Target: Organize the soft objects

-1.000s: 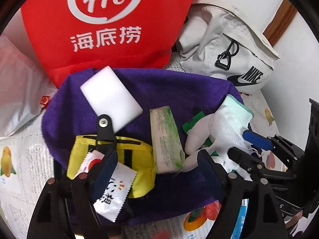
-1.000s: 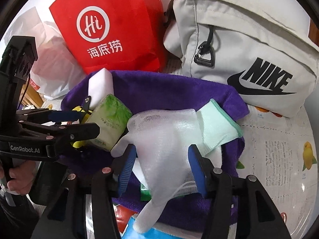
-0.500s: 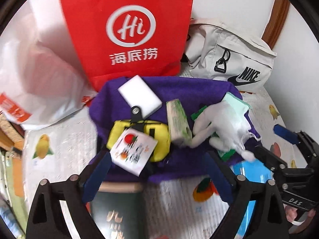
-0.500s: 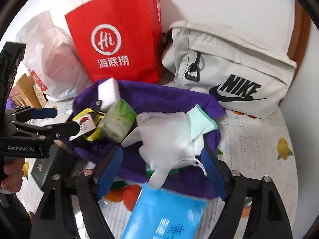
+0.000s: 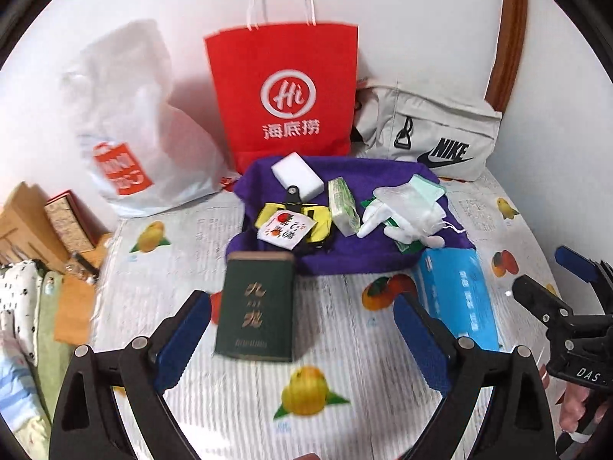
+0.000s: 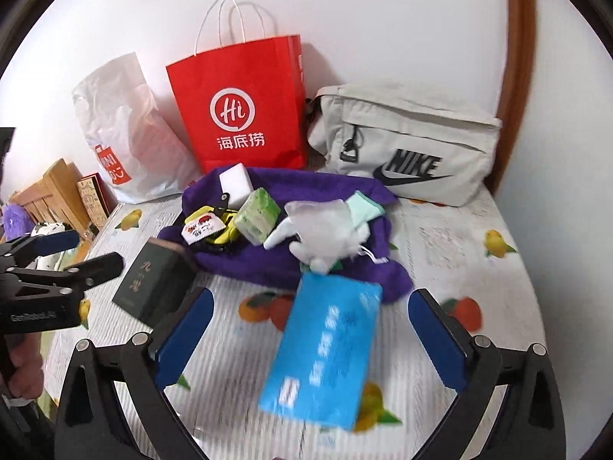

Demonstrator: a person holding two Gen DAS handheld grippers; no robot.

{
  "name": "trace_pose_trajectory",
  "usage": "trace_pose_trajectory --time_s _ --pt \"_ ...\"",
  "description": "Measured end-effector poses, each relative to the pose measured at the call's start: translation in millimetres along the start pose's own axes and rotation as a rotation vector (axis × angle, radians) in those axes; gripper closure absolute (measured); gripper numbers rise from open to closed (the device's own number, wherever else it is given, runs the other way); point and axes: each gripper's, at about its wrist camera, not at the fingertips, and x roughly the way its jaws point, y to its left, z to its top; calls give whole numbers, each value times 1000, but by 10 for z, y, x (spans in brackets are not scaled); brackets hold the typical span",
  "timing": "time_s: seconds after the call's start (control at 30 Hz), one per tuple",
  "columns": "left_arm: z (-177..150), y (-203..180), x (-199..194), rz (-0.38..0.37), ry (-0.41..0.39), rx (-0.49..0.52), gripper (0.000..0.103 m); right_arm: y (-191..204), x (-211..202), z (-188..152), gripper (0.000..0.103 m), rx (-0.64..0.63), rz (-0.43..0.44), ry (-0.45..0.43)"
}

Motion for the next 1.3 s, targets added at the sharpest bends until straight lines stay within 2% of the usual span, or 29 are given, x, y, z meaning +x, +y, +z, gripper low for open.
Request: trace_pose_trajectory --time_s 0.23,0.43,0.5,0.67,0.83,1.3 --pt "-425 -16 -514 17 -43 -20 7 -3 -578 -403 2 30 -12 -9" --pt "-721 -22 -845 43 -48 -12 7 -24 -980 -723 2 33 -27 -45" --pt "-814 -27 -923 60 -52 -16 7 -48 -1062 -814 2 42 -20 -53" --pt "-1019 -40 -1030 17 -58 -54 7 -66 -1211 -1020 2 57 -11 -62" --pt "-1198 -73 -1200 25 -90 -64 7 -98 -1393 -1213 2 82 -1 -90" --pt "-1468 -72 -1379 40 -114 -72 7 -57 -1616 -1449 2 52 2 -107"
